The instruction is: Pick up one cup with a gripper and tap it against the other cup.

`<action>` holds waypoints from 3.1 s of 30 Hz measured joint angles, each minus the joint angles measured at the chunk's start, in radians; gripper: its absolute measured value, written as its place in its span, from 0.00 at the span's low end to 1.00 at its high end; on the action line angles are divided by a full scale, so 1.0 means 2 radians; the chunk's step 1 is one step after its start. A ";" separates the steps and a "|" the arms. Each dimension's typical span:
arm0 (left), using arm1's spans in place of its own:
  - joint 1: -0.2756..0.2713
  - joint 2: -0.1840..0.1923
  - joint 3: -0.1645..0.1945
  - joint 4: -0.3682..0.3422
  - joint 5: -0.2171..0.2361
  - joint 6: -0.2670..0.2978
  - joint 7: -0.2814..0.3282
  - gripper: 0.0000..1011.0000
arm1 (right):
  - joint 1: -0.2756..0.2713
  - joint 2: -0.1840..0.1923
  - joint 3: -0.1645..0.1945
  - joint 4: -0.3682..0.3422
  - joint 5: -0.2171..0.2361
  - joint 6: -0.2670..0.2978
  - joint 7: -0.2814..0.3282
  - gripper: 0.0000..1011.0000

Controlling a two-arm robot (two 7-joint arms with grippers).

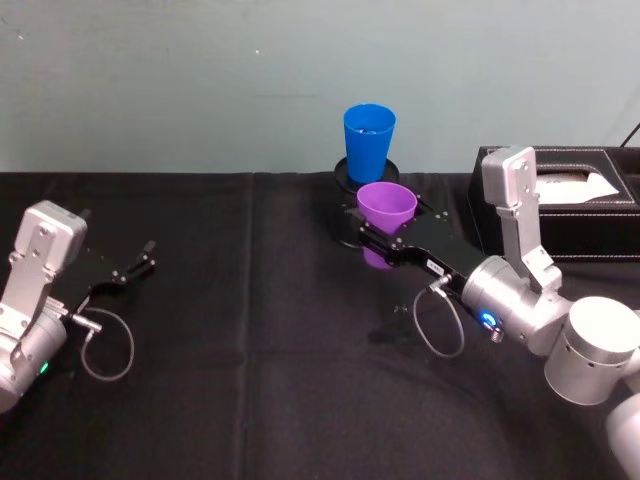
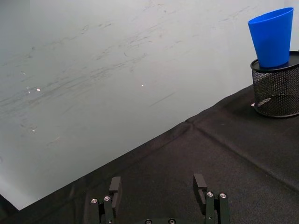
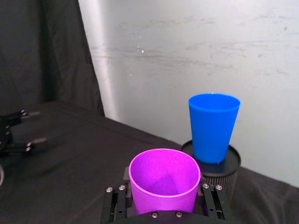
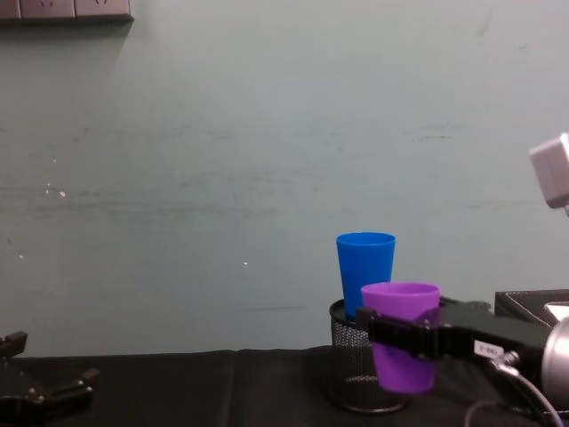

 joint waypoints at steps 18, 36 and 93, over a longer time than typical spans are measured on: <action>0.000 0.000 0.000 0.000 0.000 0.000 0.000 0.99 | 0.045 -0.052 0.018 0.061 -0.026 -0.009 -0.043 0.72; 0.000 0.000 0.000 0.000 0.000 0.000 0.000 0.99 | 0.077 -0.071 0.025 0.096 -0.023 0.005 -0.031 0.72; 0.000 0.000 0.000 0.000 0.000 0.000 0.000 0.99 | 0.076 -0.071 0.025 0.094 -0.022 0.006 -0.031 0.72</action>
